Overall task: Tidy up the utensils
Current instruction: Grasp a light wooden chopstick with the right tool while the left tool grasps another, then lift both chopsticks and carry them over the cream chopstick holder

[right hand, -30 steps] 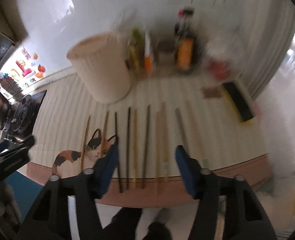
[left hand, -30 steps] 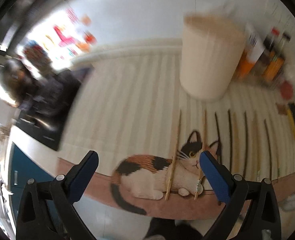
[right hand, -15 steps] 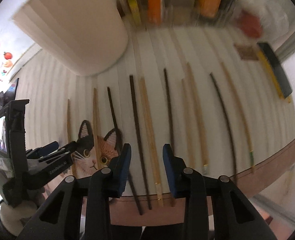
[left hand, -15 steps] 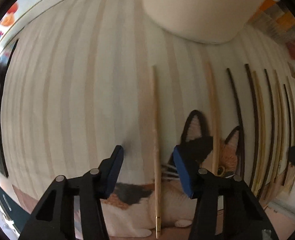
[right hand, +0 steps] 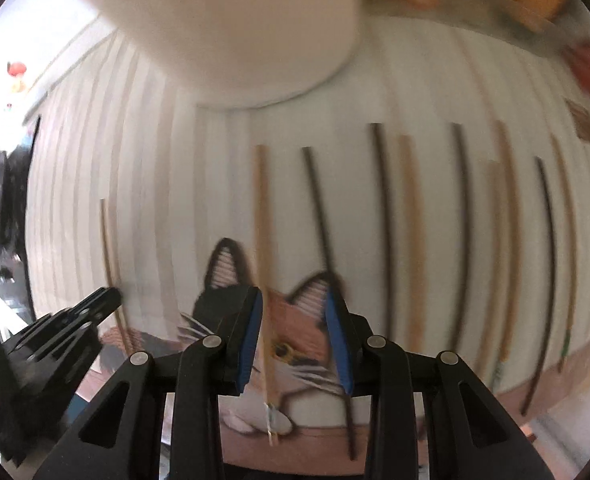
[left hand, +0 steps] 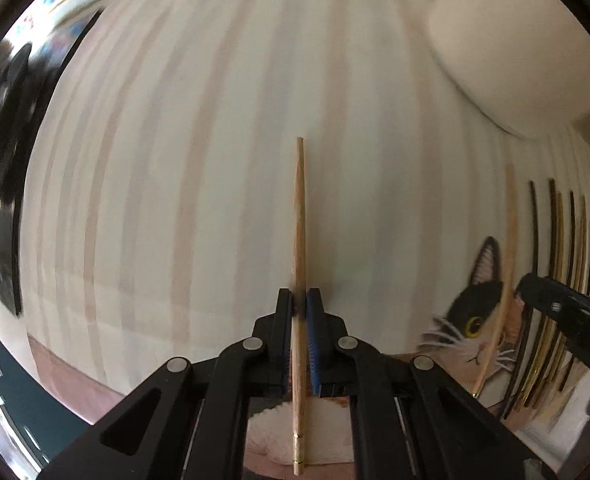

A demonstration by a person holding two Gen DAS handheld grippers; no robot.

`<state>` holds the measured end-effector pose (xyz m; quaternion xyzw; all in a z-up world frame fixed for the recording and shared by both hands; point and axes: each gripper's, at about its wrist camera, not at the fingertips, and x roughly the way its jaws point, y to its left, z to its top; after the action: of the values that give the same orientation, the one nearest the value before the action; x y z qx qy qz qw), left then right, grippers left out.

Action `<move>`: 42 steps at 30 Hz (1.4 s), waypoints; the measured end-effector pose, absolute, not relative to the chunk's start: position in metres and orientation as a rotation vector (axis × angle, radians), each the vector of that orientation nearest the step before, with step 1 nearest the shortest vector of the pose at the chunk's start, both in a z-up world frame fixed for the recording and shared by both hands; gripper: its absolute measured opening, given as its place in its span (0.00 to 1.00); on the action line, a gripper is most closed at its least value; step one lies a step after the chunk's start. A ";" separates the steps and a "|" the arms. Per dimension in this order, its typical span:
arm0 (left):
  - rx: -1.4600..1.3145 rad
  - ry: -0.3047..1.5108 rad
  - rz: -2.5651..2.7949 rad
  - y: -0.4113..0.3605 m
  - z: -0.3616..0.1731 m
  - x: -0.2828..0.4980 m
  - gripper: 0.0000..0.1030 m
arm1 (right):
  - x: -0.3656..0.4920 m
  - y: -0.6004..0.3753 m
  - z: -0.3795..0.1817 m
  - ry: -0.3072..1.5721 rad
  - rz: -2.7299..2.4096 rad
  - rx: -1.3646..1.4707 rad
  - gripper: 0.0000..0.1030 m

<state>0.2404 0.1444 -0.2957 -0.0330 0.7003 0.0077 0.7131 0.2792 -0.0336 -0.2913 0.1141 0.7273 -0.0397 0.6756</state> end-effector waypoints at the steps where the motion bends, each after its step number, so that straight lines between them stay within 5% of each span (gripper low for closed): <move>1: -0.095 1.548 0.019 0.149 -0.294 0.238 0.05 | 0.284 -0.028 -0.296 1.648 -0.081 0.244 0.34; 4: -0.126 1.556 0.022 0.156 -0.287 0.240 0.05 | 0.292 -0.012 -0.309 1.671 -0.067 0.167 0.31; 5: -0.132 1.561 0.021 0.156 -0.285 0.240 0.05 | 0.293 -0.008 -0.308 1.672 -0.059 0.137 0.26; 6: -0.147 1.568 0.019 0.160 -0.282 0.241 0.08 | 0.294 -0.001 -0.309 1.682 -0.044 0.103 0.09; 7: -0.165 1.571 0.013 0.161 -0.285 0.244 0.09 | 0.292 0.000 -0.309 1.682 -0.055 0.085 0.07; 18: -0.235 1.605 -0.013 0.214 -0.275 0.268 0.13 | 0.272 -0.008 -0.308 1.805 -0.014 0.092 0.07; 25: -0.078 1.598 0.032 0.159 -0.281 0.286 0.14 | 0.280 -0.006 -0.308 1.780 -0.026 0.062 0.08; 30: -0.028 1.555 0.029 0.143 -0.275 0.284 0.04 | 0.275 0.034 -0.302 1.752 -0.053 -0.028 0.08; 42: -0.057 1.455 0.091 0.140 -0.232 0.262 0.04 | 0.264 -0.004 -0.261 1.661 0.017 0.123 0.07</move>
<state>0.2617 0.1398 -0.2323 -0.0261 0.6647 0.0416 0.7455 0.2637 -0.0042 -0.2605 0.0545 0.7377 0.0074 0.6728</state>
